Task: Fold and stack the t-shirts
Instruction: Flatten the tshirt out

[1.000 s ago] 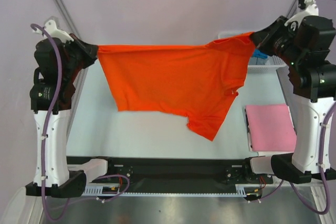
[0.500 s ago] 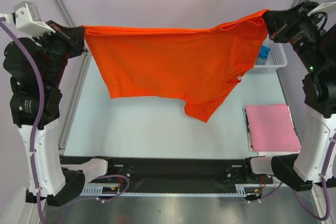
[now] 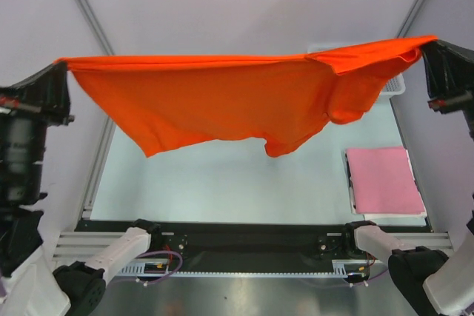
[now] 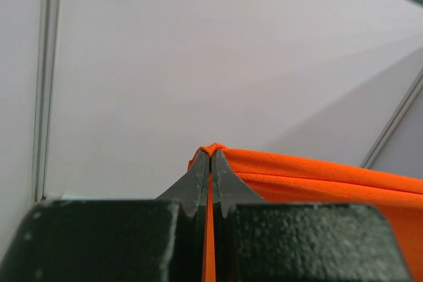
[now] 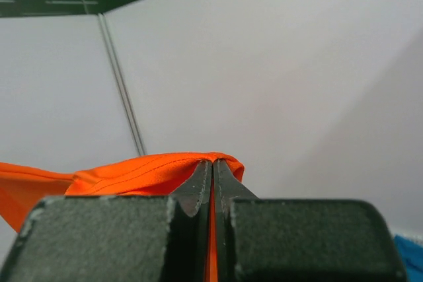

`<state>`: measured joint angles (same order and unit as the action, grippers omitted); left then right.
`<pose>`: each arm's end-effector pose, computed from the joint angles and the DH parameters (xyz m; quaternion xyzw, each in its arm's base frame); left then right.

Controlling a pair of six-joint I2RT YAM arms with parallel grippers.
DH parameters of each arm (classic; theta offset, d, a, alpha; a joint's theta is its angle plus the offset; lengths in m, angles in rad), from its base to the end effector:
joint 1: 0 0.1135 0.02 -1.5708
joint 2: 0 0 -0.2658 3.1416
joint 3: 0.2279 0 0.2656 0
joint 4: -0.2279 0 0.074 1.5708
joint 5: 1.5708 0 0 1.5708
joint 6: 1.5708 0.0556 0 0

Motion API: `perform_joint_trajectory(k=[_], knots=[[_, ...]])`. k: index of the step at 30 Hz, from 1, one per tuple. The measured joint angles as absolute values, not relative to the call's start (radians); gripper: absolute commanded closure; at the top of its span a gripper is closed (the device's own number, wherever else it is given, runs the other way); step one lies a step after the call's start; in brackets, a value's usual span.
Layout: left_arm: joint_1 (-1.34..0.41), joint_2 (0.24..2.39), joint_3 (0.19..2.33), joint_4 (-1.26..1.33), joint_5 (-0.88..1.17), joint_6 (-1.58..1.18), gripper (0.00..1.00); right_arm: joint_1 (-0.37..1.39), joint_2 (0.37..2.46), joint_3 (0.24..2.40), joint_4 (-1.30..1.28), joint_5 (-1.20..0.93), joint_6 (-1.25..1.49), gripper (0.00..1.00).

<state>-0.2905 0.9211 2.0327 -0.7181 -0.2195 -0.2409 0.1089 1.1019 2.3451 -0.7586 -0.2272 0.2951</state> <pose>0.0404 0.0006 0.6329 -0.0774 0.5540 -0.1584 0.8136 0.0381 0.0168 0.6746 -0.0489 0.5203 0.2280 0.8215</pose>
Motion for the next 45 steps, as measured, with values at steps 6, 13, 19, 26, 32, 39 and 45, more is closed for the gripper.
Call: perform_joint_trajectory(k=[6,13,19,26,32,39,45], knots=[[-0.297,0.885,2.063,-0.662,-0.251,-0.226,1.0,0.109,1.066,2.342,-0.682,-0.263,0.304,1.0],[-0.297,0.978,2.061,-0.652,-0.258,-0.216,1.0,0.109,1.152,2.302,-0.658,-0.282,0.322,1.0],[-0.297,1.067,2.03,-0.64,-0.233,-0.208,1.0,0.109,1.237,2.275,-0.659,-0.307,0.333,1.0],[-0.297,1.059,2.004,-0.647,-0.225,-0.209,1.0,0.109,1.242,2.271,-0.665,-0.337,0.348,1.0],[-0.297,0.964,1.994,-0.654,-0.224,-0.21,1.0,0.108,1.196,2.282,-0.668,-0.365,0.366,1.0],[-0.297,0.804,1.936,-0.67,-0.224,-0.212,1.0,0.108,1.057,2.215,-0.702,-0.4,0.375,1.0],[-0.298,0.748,1.914,-0.699,-0.223,-0.221,1.0,0.108,0.98,2.227,-0.721,-0.417,0.392,1.0]])
